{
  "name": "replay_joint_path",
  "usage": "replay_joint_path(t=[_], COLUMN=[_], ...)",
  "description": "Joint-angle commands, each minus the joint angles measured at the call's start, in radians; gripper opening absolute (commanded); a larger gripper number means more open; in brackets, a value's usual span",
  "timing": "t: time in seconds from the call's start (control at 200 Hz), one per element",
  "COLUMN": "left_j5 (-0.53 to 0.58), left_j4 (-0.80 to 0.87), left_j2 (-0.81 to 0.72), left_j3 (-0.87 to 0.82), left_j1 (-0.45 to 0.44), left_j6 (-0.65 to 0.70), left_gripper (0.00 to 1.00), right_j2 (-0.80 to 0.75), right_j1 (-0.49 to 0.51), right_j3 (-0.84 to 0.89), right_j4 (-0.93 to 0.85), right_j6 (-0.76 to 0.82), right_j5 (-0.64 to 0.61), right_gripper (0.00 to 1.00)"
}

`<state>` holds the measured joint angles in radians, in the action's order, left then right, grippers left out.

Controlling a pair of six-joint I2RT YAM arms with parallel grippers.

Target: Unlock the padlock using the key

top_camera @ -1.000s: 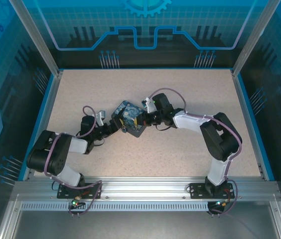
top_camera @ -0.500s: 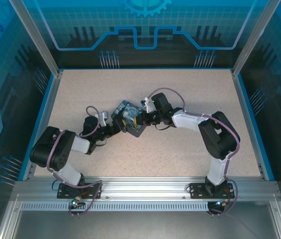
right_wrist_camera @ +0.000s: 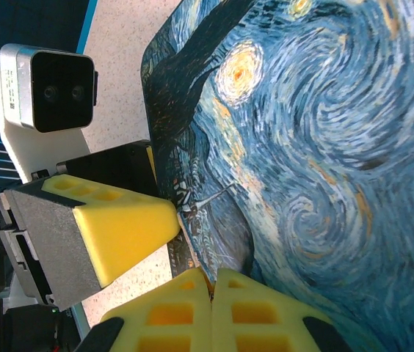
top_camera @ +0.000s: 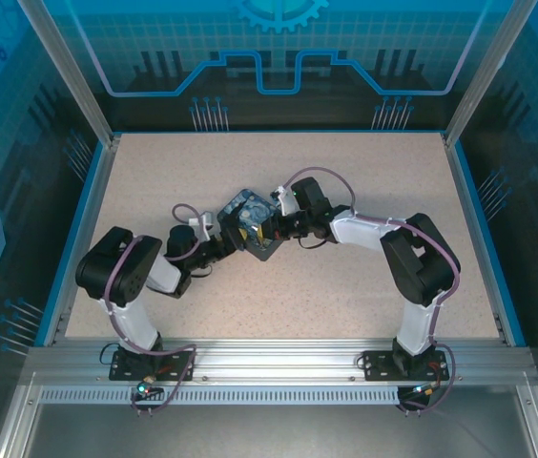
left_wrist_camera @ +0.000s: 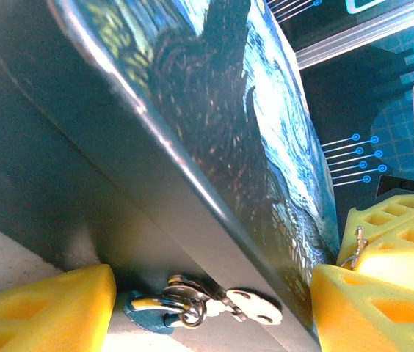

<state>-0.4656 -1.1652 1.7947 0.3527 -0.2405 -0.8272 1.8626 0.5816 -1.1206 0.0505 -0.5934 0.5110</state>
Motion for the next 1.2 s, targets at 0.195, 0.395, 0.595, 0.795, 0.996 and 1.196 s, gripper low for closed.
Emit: replay_joint_path(t=[0.195, 0.395, 0.595, 0.795, 0.996, 1.196], left_j5=[0.001, 0.017, 0.053, 0.068, 0.099, 0.122], left_j4=[0.055, 0.100, 0.181, 0.174, 0.160, 0.159], left_j2=[-0.016, -0.077, -0.118, -0.092, -0.080, -0.087], left_j3=[-0.010, -0.010, 0.008, 0.023, 0.025, 0.016], left_j1=[-0.075, -0.096, -0.130, -0.132, -0.140, -0.144], left_j6=[-0.004, -0.009, 0.017, 0.012, -0.001, 0.000], left_gripper=[0.66, 0.65, 0.63, 0.56, 0.45, 0.37], right_j2=[0.014, 0.015, 0.016, 0.014, 0.012, 0.012], right_j1=[-0.005, -0.005, -0.005, -0.005, -0.004, -0.003], right_j3=[-0.001, 0.002, 0.002, 0.003, 0.006, 0.008], right_j4=[-0.088, -0.081, -0.081, -0.078, -0.072, -0.071], right_j6=[0.033, 0.030, 0.030, 0.028, 0.026, 0.026], right_j5=[-0.040, -0.040, -0.035, -0.034, -0.033, -0.032], right_gripper=[0.00, 0.00, 0.00, 0.00, 0.00, 0.00])
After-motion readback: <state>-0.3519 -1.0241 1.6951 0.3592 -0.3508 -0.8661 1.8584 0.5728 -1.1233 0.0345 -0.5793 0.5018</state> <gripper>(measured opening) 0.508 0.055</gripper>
